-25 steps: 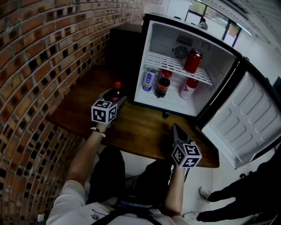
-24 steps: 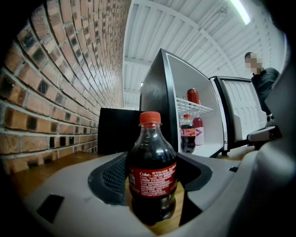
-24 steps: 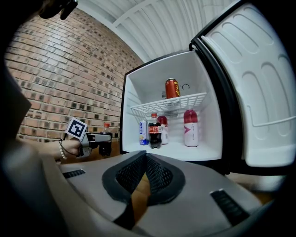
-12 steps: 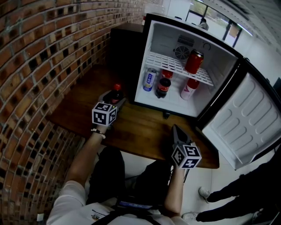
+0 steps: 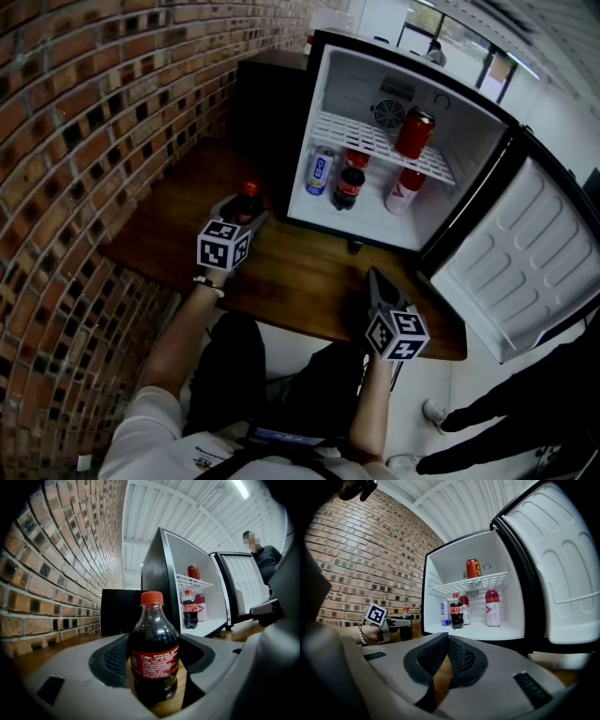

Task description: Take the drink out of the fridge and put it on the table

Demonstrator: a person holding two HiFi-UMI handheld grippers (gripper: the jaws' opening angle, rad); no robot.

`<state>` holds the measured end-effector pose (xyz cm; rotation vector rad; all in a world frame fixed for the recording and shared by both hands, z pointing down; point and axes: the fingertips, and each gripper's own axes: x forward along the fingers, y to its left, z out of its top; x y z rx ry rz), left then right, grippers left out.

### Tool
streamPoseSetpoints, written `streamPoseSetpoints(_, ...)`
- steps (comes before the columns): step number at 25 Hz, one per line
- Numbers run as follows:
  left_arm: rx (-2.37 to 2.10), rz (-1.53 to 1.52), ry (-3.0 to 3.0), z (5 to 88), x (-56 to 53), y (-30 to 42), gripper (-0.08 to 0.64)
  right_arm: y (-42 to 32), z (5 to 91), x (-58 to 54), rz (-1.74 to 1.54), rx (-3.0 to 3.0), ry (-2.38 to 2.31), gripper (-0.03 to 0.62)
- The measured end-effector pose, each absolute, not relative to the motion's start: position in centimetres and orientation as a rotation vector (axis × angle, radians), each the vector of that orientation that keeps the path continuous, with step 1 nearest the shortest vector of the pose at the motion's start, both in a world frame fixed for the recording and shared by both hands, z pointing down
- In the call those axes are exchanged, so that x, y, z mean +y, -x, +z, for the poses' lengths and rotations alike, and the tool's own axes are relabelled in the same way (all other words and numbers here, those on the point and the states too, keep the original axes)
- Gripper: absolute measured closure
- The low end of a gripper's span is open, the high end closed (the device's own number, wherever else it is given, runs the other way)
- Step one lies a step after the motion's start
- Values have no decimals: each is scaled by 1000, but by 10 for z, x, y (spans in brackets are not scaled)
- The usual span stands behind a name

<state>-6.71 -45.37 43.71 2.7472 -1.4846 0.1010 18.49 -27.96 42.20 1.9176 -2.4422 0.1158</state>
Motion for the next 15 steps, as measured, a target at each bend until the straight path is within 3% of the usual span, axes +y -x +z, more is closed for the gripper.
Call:
streamPoseSetpoints(12,-1498,-38,-2691,401,-406,84,215,-188,420,-276,110,-2427,-1929,588)
streamPoseSetpoints(13,-1500,-52,-2686,399,-397,83,249,-188,420,-275,109,-2426,-1929,588)
streamPoseSetpoints(15,-1486,-89,-2699,396,-376,76,421,-188,419,-275,106,-2423,-1929,588)
